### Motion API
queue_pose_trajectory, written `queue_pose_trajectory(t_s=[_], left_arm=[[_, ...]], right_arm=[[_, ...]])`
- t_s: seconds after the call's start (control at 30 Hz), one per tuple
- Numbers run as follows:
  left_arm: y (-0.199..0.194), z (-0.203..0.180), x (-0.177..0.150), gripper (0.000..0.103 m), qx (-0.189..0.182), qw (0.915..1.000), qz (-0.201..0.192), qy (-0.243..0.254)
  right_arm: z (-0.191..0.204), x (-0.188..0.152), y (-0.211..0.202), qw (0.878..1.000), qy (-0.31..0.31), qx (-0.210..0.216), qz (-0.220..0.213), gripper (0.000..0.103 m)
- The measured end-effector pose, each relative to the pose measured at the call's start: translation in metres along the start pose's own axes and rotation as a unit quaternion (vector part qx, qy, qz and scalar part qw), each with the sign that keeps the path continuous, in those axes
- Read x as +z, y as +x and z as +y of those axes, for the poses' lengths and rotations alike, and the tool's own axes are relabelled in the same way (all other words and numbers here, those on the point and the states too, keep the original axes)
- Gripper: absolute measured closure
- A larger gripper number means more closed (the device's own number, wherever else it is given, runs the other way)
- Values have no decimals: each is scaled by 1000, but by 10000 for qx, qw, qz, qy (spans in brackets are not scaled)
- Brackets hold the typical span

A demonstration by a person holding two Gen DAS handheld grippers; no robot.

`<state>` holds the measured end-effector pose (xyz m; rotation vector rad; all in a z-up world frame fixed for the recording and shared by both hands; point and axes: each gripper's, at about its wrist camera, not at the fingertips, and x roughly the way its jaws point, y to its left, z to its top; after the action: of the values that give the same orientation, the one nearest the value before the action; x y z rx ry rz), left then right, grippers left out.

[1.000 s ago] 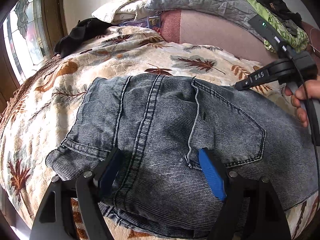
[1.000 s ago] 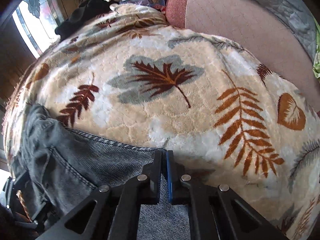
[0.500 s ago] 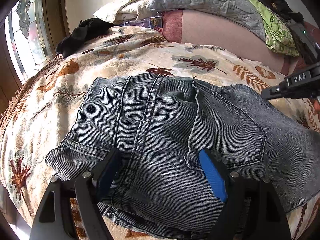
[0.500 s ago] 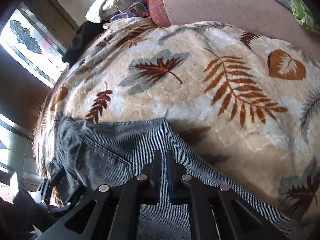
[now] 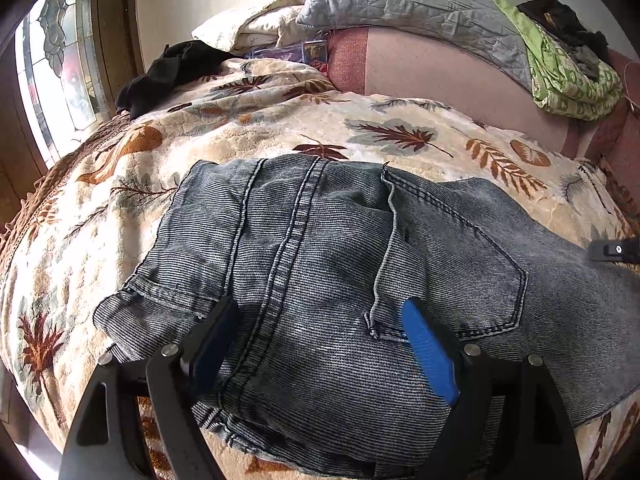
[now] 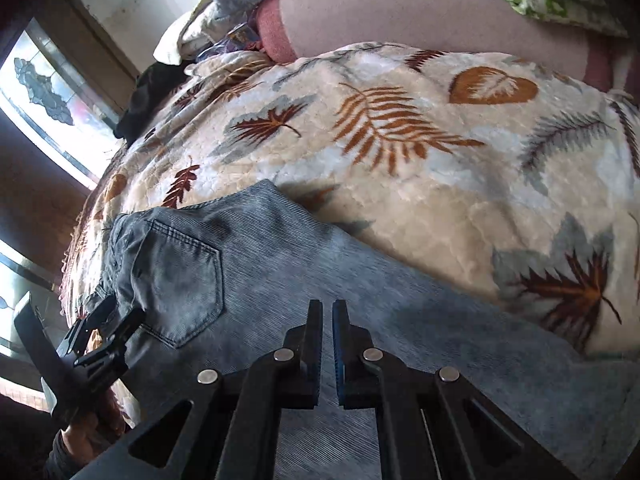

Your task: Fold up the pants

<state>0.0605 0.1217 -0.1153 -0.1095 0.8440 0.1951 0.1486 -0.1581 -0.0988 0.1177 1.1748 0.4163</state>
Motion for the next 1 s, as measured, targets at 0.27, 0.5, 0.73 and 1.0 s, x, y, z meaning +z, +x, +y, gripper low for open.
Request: queue_pose_trajectory(t_s=[0.27,0.5,0.73,1.0], left_arm=[[-22,-10,3,19,-155,9983,-563,-5],[-21,-29,5,19,-481,9974,-477,252],[-12,-36,-2,19,-430,9981,-157,405],[-13,-41,-2,19,-564,9980,-119,275]], right_arm=[[-124,-41,-7,9786,1980,559,49,96],[-166,-50,-46,9647,2568,175,-562,80],[-187,-60,-76,9486,2968,280,-1062,67],[-178,-143,-106,9509,2926,-302,-966,35]])
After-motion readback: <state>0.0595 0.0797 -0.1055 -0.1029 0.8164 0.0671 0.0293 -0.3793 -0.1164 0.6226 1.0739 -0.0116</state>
